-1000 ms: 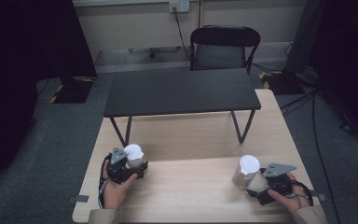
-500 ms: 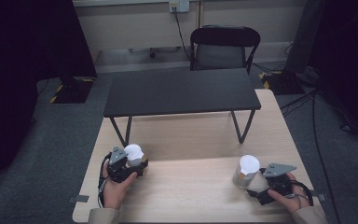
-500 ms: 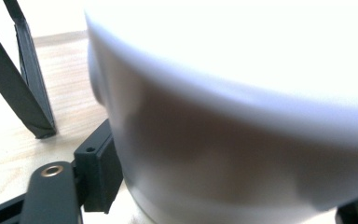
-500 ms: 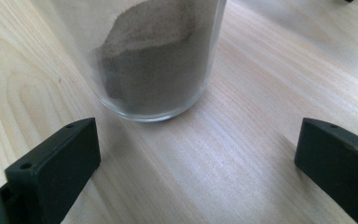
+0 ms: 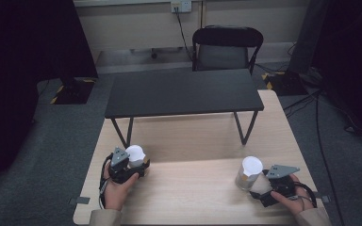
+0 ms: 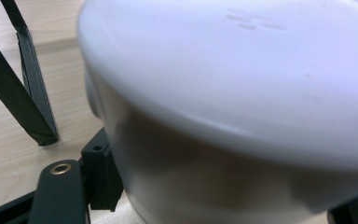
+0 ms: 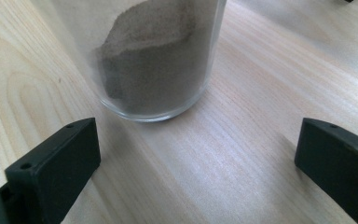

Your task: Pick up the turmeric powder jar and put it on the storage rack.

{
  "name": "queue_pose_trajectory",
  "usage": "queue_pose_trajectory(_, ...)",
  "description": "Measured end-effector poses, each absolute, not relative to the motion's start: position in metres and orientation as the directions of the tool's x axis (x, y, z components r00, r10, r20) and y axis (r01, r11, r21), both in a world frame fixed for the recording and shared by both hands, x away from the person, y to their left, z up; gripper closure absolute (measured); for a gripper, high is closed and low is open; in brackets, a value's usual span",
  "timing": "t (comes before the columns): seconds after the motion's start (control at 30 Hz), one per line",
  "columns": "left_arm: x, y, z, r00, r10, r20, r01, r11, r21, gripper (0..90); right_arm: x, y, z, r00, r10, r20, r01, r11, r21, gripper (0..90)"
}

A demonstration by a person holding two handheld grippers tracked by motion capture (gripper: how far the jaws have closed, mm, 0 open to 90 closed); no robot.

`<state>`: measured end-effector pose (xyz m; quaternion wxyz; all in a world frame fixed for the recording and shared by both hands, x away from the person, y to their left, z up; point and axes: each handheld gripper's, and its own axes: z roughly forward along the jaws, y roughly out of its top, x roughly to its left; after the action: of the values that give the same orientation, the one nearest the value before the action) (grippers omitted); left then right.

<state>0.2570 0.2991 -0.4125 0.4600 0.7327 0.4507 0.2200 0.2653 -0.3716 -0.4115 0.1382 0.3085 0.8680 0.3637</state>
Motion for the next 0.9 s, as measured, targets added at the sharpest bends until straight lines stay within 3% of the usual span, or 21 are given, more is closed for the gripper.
queue_pose_trajectory(0.9, 0.27, 0.288, -0.4, 0.554, 0.828, -0.088, 0.447, -0.206, 0.87, 29.3, 0.265, -0.372, -0.411, -0.771, 0.636, -0.016, 0.435, 0.545, 0.717, 0.0)
